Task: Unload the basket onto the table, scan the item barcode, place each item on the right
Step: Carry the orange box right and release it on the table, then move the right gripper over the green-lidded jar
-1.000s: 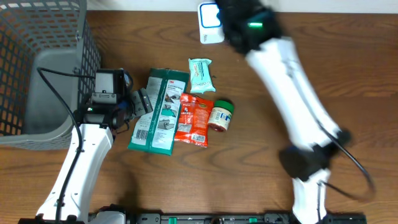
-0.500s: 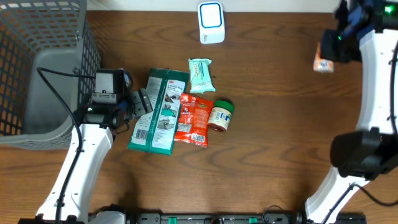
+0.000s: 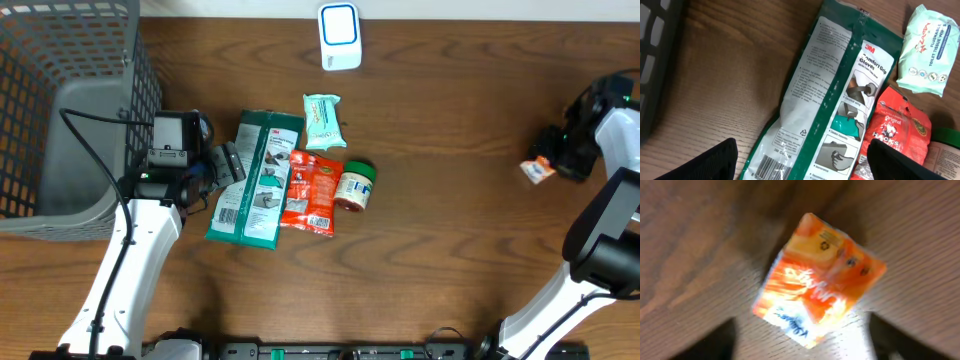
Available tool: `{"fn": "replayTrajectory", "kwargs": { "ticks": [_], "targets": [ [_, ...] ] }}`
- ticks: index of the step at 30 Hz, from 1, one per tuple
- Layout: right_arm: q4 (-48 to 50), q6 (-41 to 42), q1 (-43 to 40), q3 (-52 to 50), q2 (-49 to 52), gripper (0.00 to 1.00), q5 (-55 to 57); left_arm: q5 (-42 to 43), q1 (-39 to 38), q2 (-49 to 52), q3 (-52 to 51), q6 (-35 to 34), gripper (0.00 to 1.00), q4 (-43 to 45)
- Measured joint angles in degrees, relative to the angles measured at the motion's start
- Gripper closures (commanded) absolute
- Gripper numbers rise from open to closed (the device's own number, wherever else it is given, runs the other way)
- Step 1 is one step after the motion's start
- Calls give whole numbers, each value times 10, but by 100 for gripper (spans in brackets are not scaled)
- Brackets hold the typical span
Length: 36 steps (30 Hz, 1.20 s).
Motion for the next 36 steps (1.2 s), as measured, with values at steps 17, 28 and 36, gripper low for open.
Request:
{"fn": "replayTrajectory", "kwargs": {
  "ticks": [17, 28, 36],
  "targets": [
    [-172, 38, 137, 132, -97, 1, -231, 0, 0, 0, 0, 0, 17, 0],
    [-122, 178, 372, 126, -94, 1, -198, 0, 0, 0, 0, 0, 17, 0],
    [-68, 324, 501, 89, -94, 1, -56, 0, 0, 0, 0, 0, 17, 0]
  ]
}}
